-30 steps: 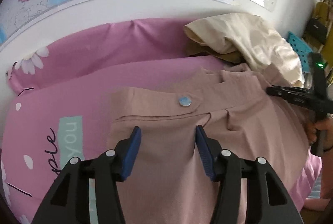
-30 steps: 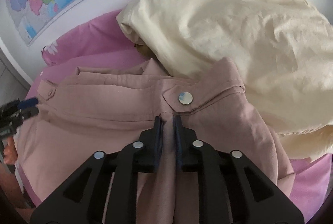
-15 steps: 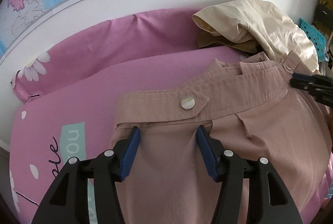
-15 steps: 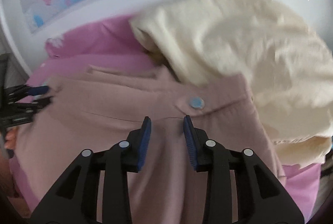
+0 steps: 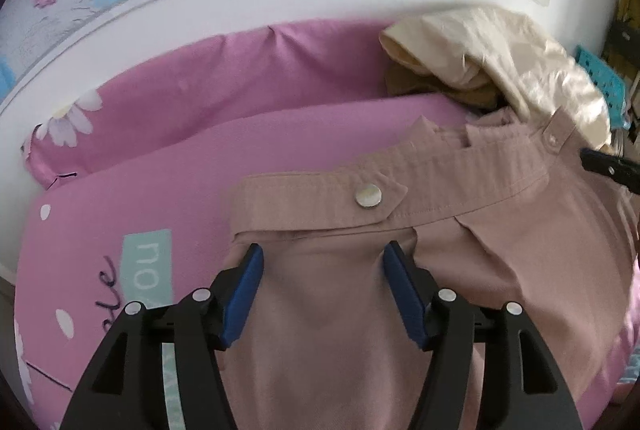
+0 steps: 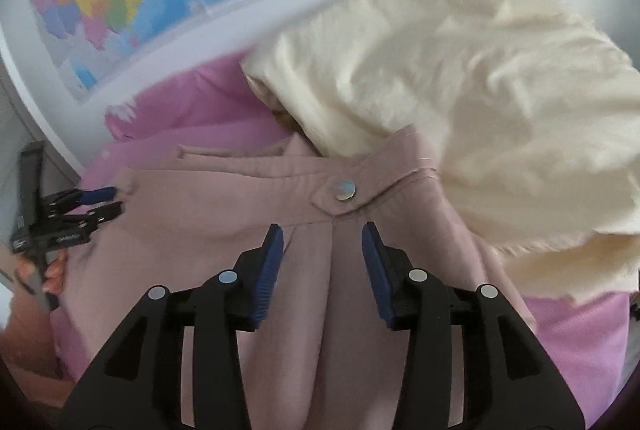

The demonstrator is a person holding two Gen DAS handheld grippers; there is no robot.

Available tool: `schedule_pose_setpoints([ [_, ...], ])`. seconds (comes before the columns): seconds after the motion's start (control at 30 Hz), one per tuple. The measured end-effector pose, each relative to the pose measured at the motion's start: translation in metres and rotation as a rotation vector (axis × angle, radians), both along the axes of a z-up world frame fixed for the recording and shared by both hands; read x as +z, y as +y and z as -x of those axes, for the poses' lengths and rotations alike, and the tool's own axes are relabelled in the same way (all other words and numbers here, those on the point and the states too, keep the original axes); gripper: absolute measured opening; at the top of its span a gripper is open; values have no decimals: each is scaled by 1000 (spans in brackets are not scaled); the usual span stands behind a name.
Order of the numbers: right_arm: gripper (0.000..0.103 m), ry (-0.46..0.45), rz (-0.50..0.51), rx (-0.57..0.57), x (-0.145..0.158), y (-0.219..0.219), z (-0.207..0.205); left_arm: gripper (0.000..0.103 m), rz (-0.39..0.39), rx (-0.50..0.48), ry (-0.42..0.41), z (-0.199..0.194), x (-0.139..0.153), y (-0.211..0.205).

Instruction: Fold large clothes

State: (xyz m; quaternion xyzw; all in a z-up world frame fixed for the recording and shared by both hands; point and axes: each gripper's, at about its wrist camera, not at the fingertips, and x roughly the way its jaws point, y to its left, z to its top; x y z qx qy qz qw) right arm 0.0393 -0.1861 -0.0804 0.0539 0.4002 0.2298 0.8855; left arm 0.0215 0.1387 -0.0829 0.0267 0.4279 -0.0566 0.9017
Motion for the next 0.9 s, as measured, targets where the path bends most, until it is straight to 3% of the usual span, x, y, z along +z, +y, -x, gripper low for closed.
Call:
schedule_pose_setpoints([
  [0.13, 41, -7, -10, -13, 1, -23, 20, 61, 8, -5, -39, 17, 10, 11],
  [0.3, 24, 88, 12, -78, -39, -36, 5, 64, -13, 36, 62, 5, -24, 18],
  [0.4, 25, 114, -61, -109, -40, -42, 3, 65, 47, 67, 68, 7, -28, 27],
  [0.43, 27, 126, -94, -122, -36, -48, 7, 65, 47, 80, 60, 12, -24, 29],
  [0.5, 49, 130, -153, -124, -25, -57, 19, 64, 44, 103, 26, 27, -12, 33],
  [0.6, 63, 101, -222, -121, -5, -75, 54, 65, 76, 99, -10, 63, 5, 43],
  [0.7, 66, 126, -296, -151, -2, -100, 98, 65, 124, 85, -6, 103, 10, 48],
  [0.9, 69, 222, -429, -183, -30, -121, 150, 65, 328, 15, 42, 168, 0, 55],
])
